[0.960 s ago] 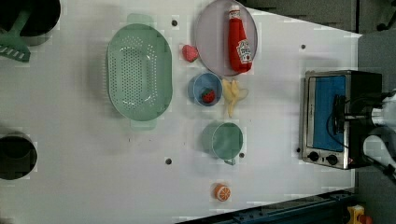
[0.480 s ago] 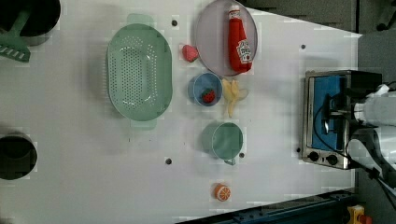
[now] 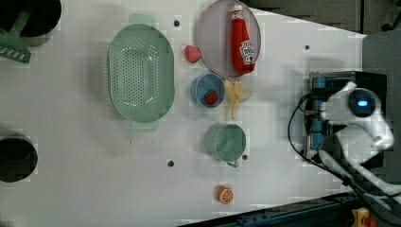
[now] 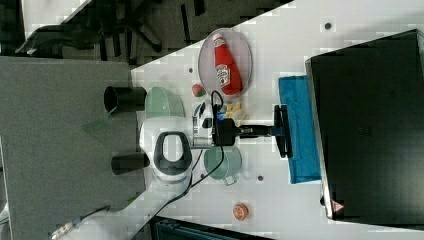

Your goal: Flap open oven.

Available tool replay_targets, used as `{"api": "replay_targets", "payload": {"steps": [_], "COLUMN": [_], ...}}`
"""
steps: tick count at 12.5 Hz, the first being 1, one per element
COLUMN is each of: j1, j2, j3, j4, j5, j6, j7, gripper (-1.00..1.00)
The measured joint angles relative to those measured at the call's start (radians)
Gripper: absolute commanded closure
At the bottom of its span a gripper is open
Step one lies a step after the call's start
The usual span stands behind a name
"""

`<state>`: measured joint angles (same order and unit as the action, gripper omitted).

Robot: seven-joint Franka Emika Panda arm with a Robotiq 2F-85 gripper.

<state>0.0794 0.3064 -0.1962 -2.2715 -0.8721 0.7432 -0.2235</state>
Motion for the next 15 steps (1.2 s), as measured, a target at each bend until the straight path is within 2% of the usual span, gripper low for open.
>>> {"api": "replay_targets", "payload": {"steps": [3, 4, 8, 11, 13, 15], "j1": [0.062, 0.077, 0.104, 0.126, 0.121, 0.118], "j2": [0.106, 0.146, 0.293, 0.305, 0.306, 0.301], "j3": [0.032, 0.044, 0.070, 0.055, 0.058, 0.044], "j4": [0.010, 0.016, 0.053, 0.078, 0.084, 0.092], "j5": [-0.143, -0.156, -0.187, -0.195, -0.188, -0.138], "j6": [-0.025, -0.034, -0.044, -0.059, -0.055, -0.022], "j7": [0.187, 0.232, 0.346, 0.379, 0.390, 0.391], "gripper": [0.65, 0.65, 0.65, 0.65, 0.65, 0.65]}}
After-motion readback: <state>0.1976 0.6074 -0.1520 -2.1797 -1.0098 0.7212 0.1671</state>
